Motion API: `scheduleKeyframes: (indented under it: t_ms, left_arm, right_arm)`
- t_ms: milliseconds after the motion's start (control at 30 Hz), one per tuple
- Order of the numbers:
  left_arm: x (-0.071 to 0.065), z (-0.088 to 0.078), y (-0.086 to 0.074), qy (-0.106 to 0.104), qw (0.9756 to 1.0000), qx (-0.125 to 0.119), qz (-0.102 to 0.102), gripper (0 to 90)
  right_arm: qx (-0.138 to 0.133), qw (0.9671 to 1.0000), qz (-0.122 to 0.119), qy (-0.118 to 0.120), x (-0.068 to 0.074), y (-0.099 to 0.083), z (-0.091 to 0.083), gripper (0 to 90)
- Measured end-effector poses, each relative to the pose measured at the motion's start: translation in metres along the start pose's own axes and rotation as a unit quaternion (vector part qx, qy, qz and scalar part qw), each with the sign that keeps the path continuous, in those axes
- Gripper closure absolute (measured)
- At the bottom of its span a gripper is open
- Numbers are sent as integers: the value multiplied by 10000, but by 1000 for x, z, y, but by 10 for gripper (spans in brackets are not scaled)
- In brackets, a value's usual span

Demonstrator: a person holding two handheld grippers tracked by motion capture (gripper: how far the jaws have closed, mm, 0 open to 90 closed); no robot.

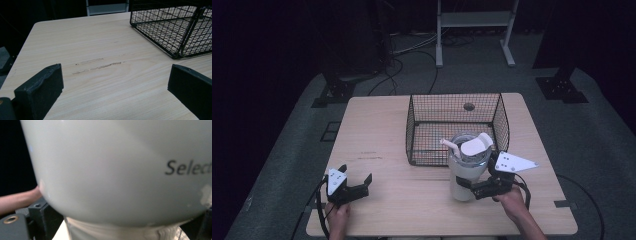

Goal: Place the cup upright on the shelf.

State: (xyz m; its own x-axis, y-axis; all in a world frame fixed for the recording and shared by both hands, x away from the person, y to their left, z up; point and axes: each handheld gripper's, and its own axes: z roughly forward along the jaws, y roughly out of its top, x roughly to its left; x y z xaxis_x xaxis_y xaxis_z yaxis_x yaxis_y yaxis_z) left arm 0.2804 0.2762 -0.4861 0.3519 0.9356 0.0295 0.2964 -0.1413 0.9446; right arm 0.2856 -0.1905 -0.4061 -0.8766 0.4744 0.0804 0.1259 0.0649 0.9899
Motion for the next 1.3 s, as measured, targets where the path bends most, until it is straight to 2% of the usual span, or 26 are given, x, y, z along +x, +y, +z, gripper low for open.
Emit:
scheduleKeyframes:
  t_ms: [33,67,367,500,900,1300]
  left_arm:
    - [0,0,0,1,10000,1,12,0]
    - [0,0,0,-2,10000,0,4,0]
    - [1,0,0,-2,10000,-5,-3,0]
    - [1,0,0,-3,10000,-7,-10,0]
    - [2,0,0,-17,10000,-22,-19,0]
    - [2,-1,0,-29,10000,-35,-42,0]
  right_arm:
    - [-25,10000,3,45,-1,9,2,69]
    - [-25,10000,3,45,-1,9,2,69]
    - [-142,9996,-182,154,-13,46,16,69]
    - [-72,9996,-200,182,-23,64,27,68]
    - [-67,9997,-189,159,-50,91,55,69]
    - [5,9997,-221,92,-72,108,86,69]
